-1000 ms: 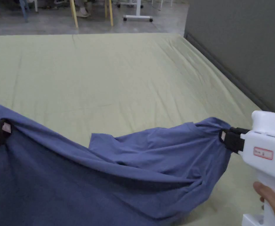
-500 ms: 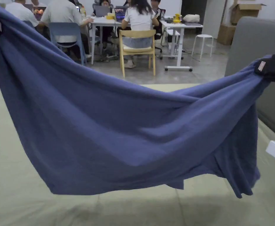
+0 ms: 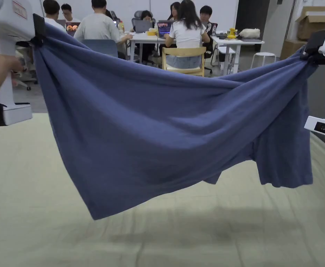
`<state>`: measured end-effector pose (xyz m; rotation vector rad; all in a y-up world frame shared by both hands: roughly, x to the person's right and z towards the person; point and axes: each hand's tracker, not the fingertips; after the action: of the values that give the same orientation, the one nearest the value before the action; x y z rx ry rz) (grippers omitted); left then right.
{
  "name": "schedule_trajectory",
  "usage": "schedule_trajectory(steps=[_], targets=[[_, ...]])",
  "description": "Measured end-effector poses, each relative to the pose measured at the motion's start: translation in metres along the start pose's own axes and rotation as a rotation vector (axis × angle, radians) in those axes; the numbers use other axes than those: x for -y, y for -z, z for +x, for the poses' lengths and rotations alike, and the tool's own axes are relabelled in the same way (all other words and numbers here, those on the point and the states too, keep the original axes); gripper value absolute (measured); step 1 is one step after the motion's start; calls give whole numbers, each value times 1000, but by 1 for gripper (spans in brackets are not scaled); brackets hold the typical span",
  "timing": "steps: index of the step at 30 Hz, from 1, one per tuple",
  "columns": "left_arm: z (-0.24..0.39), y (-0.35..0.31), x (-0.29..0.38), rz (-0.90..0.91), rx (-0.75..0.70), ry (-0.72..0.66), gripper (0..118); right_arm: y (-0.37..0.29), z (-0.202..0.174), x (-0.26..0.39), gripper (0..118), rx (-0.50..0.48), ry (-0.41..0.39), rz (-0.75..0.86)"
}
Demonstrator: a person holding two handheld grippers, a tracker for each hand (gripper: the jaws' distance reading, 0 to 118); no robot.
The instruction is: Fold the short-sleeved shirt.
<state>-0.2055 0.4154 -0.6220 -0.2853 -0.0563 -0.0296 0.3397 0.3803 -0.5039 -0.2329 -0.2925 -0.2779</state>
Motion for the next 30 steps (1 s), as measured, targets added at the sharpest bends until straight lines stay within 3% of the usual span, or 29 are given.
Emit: schedule_trajectory(steps=[9, 14, 20, 30], targets=[[12, 110, 163, -247, 6, -36, 2, 104, 25, 138, 6, 73, -47, -186], [4, 140, 250, -398, 5, -118, 2, 129, 47, 221, 6, 97, -16, -320], [-12, 106, 324, -458, 38, -124, 2, 96, 74, 286, 6, 100, -15, -350], [-46, -10, 396, -505, 71, -210, 2, -27, 119, 349, 6, 103, 45, -349]])
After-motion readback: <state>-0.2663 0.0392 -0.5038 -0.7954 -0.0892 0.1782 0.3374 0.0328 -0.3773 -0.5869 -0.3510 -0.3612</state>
